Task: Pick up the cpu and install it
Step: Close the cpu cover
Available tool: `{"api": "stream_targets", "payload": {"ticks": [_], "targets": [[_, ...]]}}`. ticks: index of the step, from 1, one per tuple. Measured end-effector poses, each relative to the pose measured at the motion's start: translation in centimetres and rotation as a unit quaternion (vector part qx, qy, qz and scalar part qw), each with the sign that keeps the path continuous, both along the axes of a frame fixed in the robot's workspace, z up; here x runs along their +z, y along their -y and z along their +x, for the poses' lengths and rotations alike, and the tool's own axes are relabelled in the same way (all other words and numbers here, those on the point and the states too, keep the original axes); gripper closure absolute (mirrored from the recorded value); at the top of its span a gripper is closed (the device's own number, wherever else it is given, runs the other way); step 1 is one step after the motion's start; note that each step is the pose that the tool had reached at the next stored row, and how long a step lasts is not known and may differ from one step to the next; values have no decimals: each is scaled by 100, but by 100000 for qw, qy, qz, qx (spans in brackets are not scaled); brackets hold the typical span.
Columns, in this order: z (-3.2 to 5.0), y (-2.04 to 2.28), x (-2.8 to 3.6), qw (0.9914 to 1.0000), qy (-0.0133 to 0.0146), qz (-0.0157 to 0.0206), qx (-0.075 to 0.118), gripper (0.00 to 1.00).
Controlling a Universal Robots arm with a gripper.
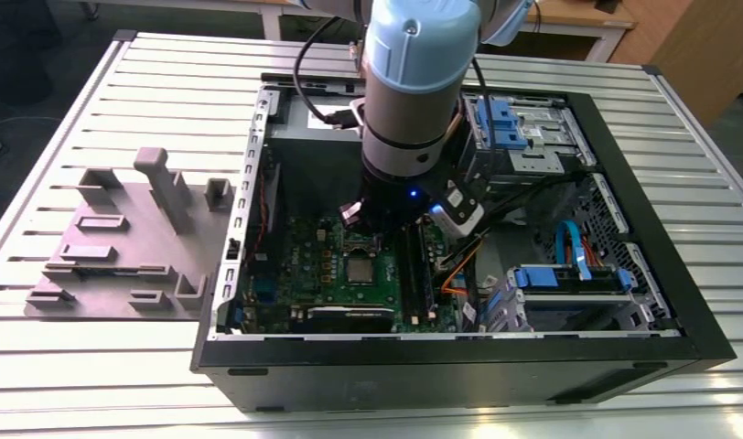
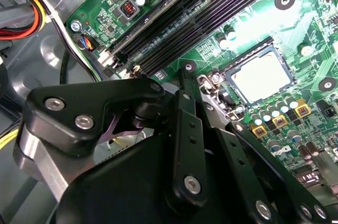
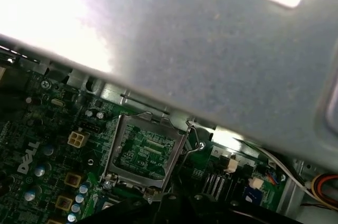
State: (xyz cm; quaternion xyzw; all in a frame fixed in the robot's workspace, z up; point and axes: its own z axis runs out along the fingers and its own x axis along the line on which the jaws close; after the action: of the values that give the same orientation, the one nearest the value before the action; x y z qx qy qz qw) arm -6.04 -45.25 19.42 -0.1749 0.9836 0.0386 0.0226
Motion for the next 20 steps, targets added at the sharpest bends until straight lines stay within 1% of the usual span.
{"api": "stream_targets", "payload": {"ticks": [5,10,20], "targets": [[-10,17,11,100000,5,30,2,90],[-12,47,41,100000,-2,4,-3,90],[-12,130,127,100000,-7,-5,-3,90]]}}
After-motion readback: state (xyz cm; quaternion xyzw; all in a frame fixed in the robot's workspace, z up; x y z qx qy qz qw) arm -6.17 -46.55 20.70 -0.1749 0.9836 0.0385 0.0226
